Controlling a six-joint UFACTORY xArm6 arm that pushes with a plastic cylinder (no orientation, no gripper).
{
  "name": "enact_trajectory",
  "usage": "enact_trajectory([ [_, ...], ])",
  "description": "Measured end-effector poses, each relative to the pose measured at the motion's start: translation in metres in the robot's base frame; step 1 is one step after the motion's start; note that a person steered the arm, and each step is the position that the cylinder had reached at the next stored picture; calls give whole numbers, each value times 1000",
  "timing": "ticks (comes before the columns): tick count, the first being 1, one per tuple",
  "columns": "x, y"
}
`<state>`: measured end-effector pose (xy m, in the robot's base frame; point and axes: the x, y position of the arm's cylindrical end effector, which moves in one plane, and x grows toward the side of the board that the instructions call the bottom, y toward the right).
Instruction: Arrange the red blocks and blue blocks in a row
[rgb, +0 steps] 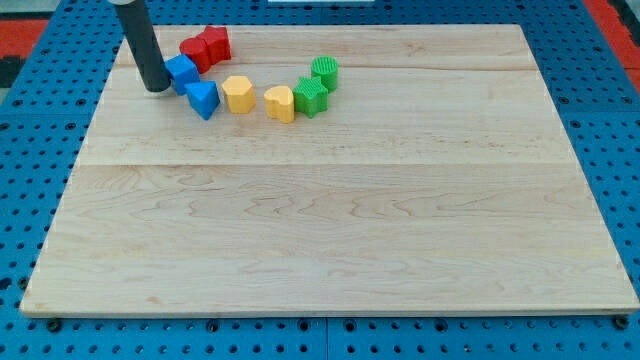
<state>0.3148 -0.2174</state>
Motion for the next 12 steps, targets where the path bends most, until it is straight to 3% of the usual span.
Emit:
enact_trajectory([
  [2,-11,3],
  [4,-12,43],
  [5,-15,-33],
  [6,-64,-49],
  [7,-64,-7],
  [10,-59,40],
  [11,-58,42],
  [12,-87,14],
])
